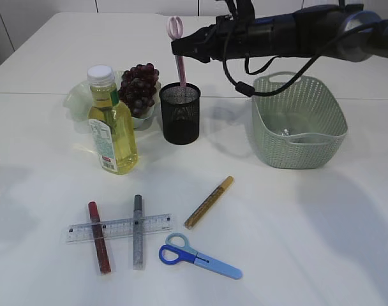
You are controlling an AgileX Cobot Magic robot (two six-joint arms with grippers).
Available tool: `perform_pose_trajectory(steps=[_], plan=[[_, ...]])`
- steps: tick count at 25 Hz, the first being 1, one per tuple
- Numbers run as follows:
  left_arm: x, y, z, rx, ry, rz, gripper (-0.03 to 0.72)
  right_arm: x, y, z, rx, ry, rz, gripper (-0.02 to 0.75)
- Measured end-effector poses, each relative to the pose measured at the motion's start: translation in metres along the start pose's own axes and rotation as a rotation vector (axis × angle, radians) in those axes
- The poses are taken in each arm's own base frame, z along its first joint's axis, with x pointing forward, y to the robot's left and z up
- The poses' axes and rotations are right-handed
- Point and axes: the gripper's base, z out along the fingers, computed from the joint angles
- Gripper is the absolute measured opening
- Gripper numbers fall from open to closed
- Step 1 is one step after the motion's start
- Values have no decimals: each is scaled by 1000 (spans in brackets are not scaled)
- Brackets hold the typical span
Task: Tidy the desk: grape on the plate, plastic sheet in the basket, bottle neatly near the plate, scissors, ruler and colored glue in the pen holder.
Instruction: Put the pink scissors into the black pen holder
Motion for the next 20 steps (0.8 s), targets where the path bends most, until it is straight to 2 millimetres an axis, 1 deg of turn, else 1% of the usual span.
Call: perform_pose_trajectory(steps=[5, 9, 11, 15, 17, 20], plan=[[1, 0, 0, -1, 10, 0, 415, 22, -9, 10, 12, -16, -58, 194], [1, 0, 0, -1, 12, 0, 415, 32, -13, 14, 16, -30, -41, 197], [1, 0, 0, -1, 13, 0, 415, 36, -14, 15, 18, -28, -37, 223], [1, 1, 0, -12, 13, 6, 415, 34, -14, 15, 20, -43, -25, 326], [1, 2, 0, -23, 14, 12, 415, 34, -15, 15, 21, -48, -21, 352], [1, 3, 0, -28, 16, 14, 415, 32, -15, 15, 23, -66, 1, 365]])
